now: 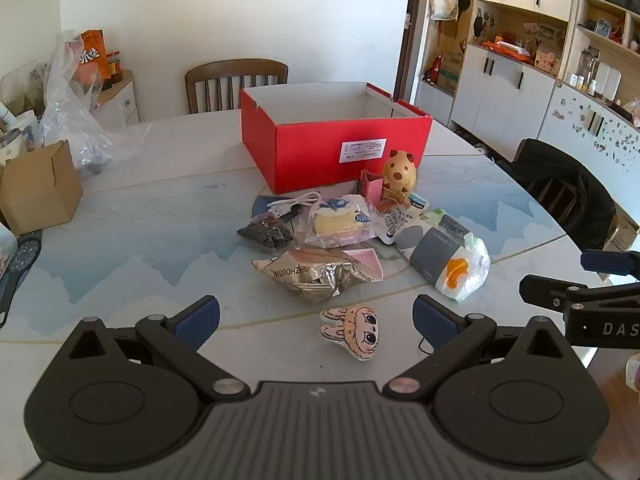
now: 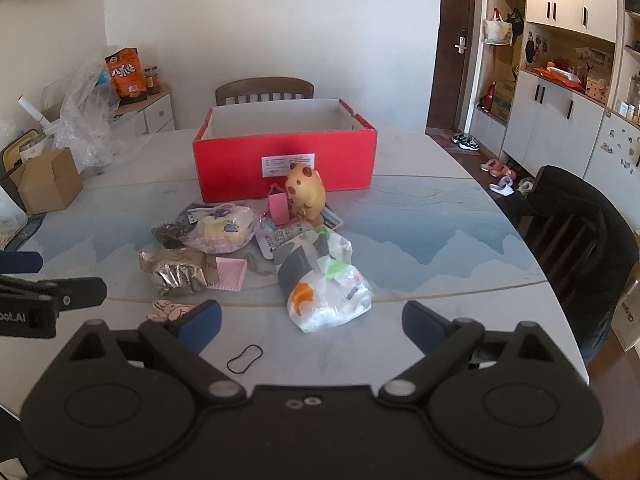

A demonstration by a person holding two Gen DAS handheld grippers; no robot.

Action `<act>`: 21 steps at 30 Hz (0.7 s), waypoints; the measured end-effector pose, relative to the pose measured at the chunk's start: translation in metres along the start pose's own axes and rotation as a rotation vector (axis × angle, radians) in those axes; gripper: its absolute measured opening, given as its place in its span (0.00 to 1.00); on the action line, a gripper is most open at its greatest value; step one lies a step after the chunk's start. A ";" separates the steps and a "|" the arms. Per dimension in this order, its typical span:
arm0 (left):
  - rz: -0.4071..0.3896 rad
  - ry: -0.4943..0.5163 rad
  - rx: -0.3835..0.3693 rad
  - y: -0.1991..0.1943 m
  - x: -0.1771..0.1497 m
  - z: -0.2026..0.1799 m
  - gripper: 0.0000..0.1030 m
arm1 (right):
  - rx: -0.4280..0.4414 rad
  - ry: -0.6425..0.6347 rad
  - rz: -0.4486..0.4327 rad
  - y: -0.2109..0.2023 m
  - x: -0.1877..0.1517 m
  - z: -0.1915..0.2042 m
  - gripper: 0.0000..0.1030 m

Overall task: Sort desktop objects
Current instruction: 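Grasp the cartoon face cushion with left tool while right tool grasps white plastic bag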

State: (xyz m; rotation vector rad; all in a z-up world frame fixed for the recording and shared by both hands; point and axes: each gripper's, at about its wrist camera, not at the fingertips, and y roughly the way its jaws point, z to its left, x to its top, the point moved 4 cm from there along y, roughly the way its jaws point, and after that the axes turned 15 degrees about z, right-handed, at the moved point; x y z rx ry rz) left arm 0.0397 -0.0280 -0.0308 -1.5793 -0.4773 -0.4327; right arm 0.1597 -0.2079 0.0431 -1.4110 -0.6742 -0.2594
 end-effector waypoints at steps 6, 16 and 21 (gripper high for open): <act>-0.013 0.007 0.000 -0.002 0.002 0.001 1.00 | -0.004 0.019 0.007 0.004 0.002 0.000 0.91; -0.008 0.035 0.033 0.006 0.002 -0.002 1.00 | -0.038 -0.001 -0.002 0.011 0.004 0.000 0.87; 0.026 0.029 0.022 0.028 0.001 -0.010 1.00 | -0.048 -0.032 0.015 0.033 0.016 -0.010 0.86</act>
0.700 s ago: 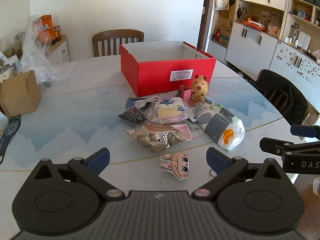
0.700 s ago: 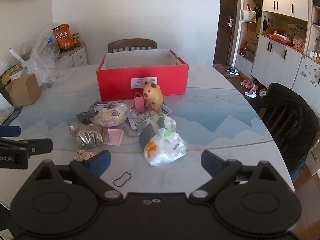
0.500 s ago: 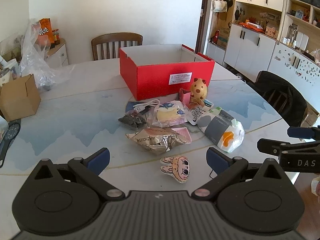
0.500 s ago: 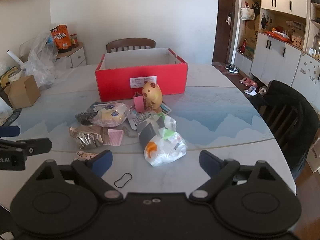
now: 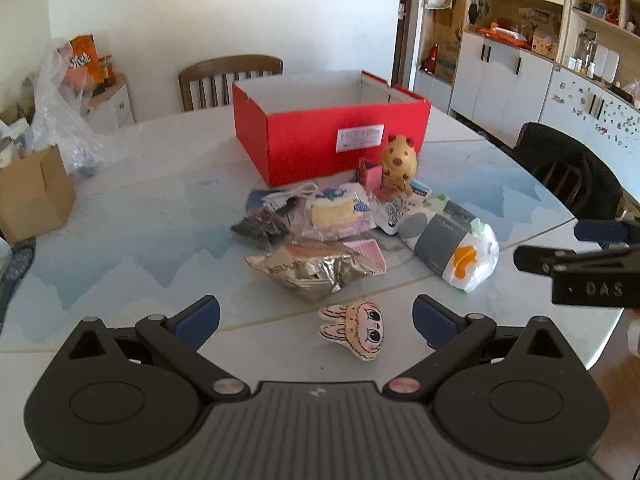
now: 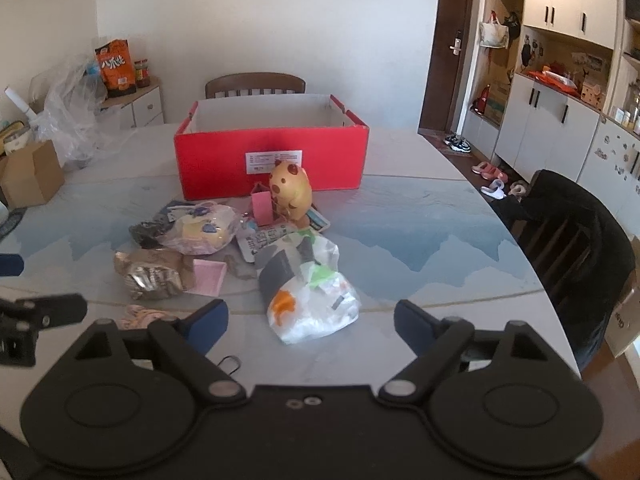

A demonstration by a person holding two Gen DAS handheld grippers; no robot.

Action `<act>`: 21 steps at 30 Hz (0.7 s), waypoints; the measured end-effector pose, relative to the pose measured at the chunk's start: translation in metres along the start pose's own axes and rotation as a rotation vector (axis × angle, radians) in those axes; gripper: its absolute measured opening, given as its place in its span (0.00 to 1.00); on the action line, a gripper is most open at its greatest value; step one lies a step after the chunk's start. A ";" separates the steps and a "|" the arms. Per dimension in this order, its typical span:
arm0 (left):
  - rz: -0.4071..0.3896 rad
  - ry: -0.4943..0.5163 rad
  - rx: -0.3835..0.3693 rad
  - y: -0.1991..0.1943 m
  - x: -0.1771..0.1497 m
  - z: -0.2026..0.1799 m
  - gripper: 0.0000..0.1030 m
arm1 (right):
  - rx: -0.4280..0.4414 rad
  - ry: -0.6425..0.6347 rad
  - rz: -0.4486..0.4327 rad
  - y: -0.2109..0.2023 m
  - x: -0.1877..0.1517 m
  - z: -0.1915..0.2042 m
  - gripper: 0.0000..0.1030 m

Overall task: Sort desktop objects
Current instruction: 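Grasp the cartoon face cushion with left tool while right tool grasps white plastic bag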

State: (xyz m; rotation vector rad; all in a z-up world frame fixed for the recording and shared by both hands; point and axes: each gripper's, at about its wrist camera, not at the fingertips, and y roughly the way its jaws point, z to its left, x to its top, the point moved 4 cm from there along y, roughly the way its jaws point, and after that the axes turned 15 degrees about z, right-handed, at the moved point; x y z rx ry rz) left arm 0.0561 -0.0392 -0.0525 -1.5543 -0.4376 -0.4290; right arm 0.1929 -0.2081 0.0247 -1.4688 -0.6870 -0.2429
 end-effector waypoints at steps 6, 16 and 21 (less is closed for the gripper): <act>0.057 -0.054 -0.004 0.039 0.005 -0.008 0.93 | 0.052 -0.047 0.056 0.048 0.014 -0.011 0.82; 0.147 -0.073 0.068 0.093 0.005 -0.025 0.79 | 0.126 -0.205 0.134 0.112 0.035 -0.009 0.84; 0.178 -0.094 0.087 0.100 0.006 -0.028 0.62 | 0.174 -0.276 0.156 0.123 0.039 -0.010 0.73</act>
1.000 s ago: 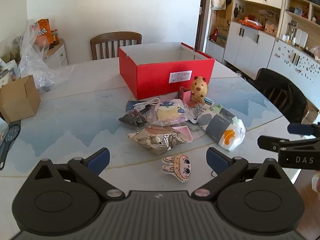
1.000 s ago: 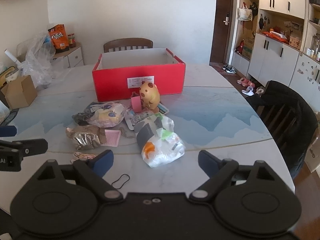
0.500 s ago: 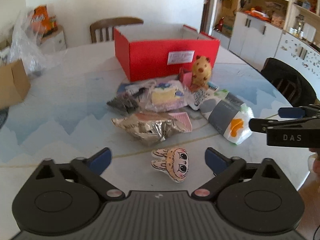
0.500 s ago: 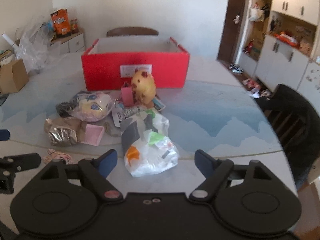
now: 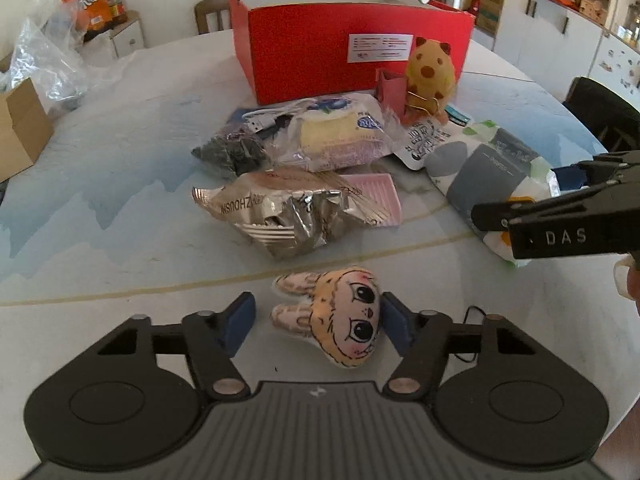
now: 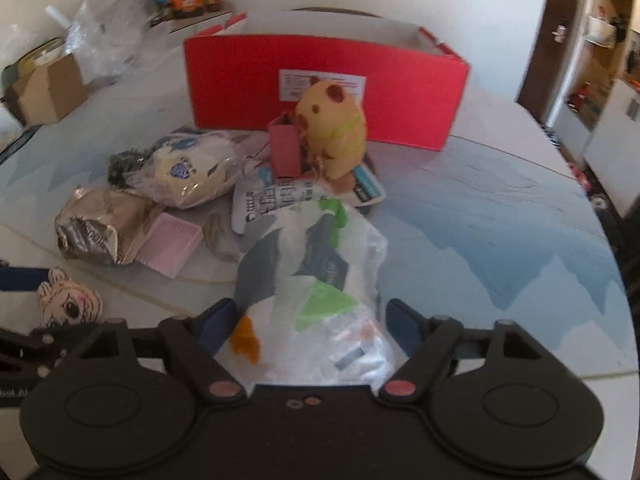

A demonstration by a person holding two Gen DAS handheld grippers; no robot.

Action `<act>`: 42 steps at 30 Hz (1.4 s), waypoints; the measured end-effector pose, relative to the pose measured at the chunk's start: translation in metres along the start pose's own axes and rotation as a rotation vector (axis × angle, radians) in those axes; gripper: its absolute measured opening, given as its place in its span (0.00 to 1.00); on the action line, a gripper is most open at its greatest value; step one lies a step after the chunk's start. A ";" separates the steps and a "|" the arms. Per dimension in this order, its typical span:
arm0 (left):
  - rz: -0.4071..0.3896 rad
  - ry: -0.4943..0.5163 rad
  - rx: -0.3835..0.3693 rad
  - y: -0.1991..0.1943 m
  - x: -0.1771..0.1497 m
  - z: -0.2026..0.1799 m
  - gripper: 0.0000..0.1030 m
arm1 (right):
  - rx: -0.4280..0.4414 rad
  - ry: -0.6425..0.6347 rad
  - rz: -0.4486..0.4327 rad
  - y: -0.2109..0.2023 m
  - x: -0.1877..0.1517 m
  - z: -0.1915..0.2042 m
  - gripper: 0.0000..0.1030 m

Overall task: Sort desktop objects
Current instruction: 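Grasp the cartoon face cushion with left tool while right tool grasps white plastic bag, then carry the cushion and bag over the red box with both tools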

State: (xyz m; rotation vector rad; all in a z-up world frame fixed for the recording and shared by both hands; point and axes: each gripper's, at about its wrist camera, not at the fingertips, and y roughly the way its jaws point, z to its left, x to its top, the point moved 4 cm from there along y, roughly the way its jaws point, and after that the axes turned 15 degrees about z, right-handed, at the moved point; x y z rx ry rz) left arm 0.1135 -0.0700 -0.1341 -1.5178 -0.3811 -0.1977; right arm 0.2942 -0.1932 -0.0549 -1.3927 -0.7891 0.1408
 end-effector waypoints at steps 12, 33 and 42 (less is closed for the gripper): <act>0.028 -0.067 0.013 -0.009 0.002 0.004 0.50 | 0.041 -0.113 -0.013 -0.012 0.004 -0.008 0.41; -0.045 -0.056 0.030 -0.071 0.068 -0.011 0.49 | 0.128 -0.096 -0.133 -0.086 0.053 -0.054 0.38; -0.105 -0.013 -0.007 -0.085 0.137 0.001 0.50 | 0.116 -0.047 -0.174 -0.100 0.104 -0.074 0.38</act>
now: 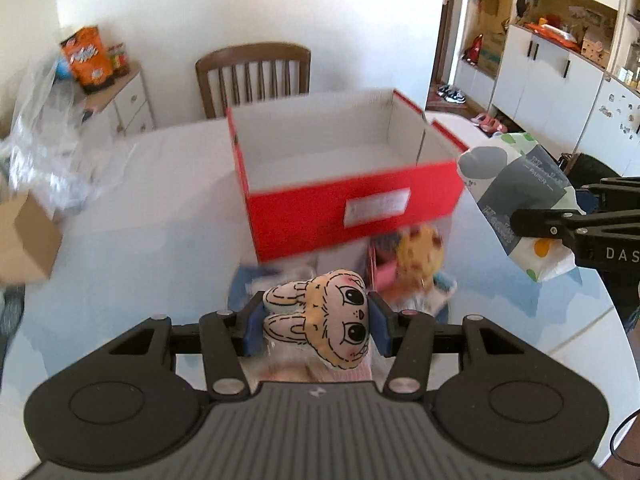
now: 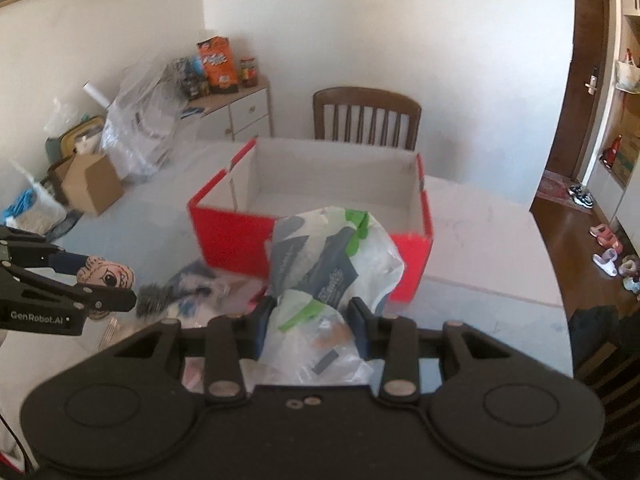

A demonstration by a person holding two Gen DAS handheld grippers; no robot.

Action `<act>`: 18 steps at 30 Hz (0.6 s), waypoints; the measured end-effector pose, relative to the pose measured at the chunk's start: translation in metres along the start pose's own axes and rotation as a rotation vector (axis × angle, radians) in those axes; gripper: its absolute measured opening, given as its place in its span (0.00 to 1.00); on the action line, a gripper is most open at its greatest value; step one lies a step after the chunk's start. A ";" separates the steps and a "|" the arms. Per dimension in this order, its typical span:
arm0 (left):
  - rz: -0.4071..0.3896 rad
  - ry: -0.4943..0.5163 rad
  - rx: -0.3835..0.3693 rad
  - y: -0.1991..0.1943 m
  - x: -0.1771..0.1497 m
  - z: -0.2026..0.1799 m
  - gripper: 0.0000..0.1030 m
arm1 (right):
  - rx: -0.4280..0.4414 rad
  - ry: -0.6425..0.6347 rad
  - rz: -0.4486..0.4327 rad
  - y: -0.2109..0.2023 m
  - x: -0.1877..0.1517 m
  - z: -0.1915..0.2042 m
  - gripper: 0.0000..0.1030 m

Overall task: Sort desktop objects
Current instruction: 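Carry the cushion and bag over the red box with both tools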

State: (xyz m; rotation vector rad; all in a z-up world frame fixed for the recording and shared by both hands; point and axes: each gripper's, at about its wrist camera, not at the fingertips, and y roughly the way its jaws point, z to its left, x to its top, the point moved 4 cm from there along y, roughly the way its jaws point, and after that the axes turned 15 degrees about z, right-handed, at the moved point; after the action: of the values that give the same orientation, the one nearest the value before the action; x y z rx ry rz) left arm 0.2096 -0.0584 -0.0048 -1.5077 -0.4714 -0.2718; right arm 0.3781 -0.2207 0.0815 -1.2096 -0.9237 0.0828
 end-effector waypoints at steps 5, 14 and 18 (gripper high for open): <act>-0.027 0.009 -0.025 0.005 0.044 0.013 0.50 | -0.008 0.000 -0.010 0.006 0.036 -0.009 0.39; -0.035 0.023 -0.042 0.031 0.109 0.035 0.50 | -0.058 -0.013 0.005 0.037 0.086 -0.019 0.39; -0.029 0.031 -0.056 0.049 0.138 0.039 0.50 | -0.054 -0.005 0.036 0.057 0.107 -0.026 0.39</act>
State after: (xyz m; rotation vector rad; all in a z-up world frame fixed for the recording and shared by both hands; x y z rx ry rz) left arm 0.3484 -0.0013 0.0151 -1.5496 -0.4647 -0.3324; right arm 0.4877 -0.1630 0.0938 -1.2770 -0.9133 0.0901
